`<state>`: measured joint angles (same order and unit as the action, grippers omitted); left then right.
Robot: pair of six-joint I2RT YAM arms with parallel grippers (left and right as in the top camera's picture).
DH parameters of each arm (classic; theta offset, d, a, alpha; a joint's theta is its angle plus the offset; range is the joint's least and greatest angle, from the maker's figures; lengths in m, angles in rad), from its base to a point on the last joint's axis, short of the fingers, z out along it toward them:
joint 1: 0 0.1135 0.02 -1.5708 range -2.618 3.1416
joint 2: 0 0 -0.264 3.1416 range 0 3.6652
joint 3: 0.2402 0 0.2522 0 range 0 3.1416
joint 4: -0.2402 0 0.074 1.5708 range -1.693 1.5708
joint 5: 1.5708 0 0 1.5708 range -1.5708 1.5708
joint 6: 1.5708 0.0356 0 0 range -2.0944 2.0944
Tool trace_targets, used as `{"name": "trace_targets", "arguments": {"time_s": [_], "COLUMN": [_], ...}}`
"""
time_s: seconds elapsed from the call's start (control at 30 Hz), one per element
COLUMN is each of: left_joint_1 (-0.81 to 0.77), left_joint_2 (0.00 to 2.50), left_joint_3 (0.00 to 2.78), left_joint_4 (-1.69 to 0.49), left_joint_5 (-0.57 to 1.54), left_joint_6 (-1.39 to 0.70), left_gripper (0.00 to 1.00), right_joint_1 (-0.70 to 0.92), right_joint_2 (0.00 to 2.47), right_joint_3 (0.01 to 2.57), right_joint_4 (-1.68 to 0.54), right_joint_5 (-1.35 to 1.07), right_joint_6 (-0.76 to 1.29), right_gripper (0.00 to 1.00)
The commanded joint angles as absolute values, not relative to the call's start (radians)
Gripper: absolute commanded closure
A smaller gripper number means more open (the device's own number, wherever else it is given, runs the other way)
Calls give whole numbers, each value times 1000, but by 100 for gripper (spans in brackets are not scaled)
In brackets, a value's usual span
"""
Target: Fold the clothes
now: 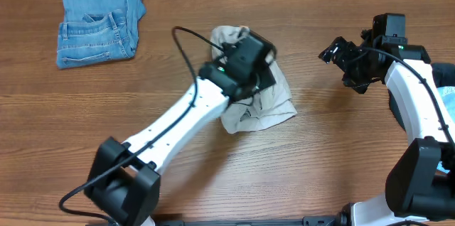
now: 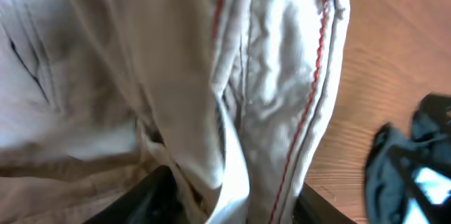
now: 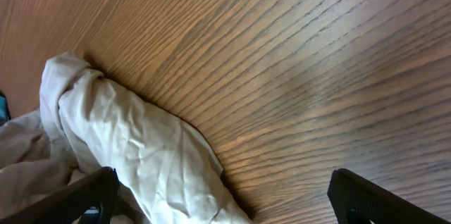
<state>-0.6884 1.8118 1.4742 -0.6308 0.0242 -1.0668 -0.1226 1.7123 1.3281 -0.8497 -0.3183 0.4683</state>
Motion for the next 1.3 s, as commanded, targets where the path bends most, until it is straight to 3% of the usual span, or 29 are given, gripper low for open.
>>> {"name": "trace_targets", "arguments": {"time_s": [0.0,0.07,0.27,0.4,0.5,0.57,0.67,0.73,0.77,0.8,0.83,0.9,0.97,1.03,1.27], "left_joint_1": [-716,-722,-788,-801,-780,-721,-590,-395,-287,-209,-156,-80,-72,-77,-80], "left_joint_2": [1927,1984,2021,1949,1855,1772,1682,1641,1640,1647,1653,1676,1696,1730,1847], "left_joint_3": [1499,1499,1537,1752,1933,1970,1971,1971,1971,1968,1963,1958,1959,1958,1958], "left_joint_4": [-626,-619,-553,-701,-886,-961,-1104,-1287,-1356,-1401,-1432,-1493,-1515,-1515,-1568], "left_joint_5": [-47,6,61,117,99,75,52,-6,31,66,86,82,66,65,87], "left_joint_6": [-1032,-1016,-859,-712,-605,-606,-639,-820,-843,-842,-842,-842,-841,-834,-832], "left_gripper": [48,47,32,18,0,0,0,0,0,0,0,0,0,0,0], "right_joint_1": [-167,-224,-335,-335,-335,-335,-315,-249,-179,-113,-49,120,224,338,389], "right_joint_2": [1709,1709,1709,1680,1655,1649,1647,1647,1647,1647,1647,1648,1648,1655,1895], "right_joint_3": [1336,1336,1337,1356,1464,1529,1559,1559,1559,1559,1559,1559,1545,1489,1459], "right_joint_4": [-853,-863,-897,-899,-1003,-1066,-1128,-1184,-1203,-1202,-1189,-1134,-1073,-971,-969], "right_joint_5": [-331,-339,-465,-466,-477,-532,-879,-1005,-1012,-1012,-1010,-917,-777,-762,-501], "right_joint_6": [440,440,368,364,331,290,96,8,-2,-2,-2,62,216,242,315], "right_gripper": [0,0,0,0,0,0,3,23,66,84,93,96,96,96,96]}}
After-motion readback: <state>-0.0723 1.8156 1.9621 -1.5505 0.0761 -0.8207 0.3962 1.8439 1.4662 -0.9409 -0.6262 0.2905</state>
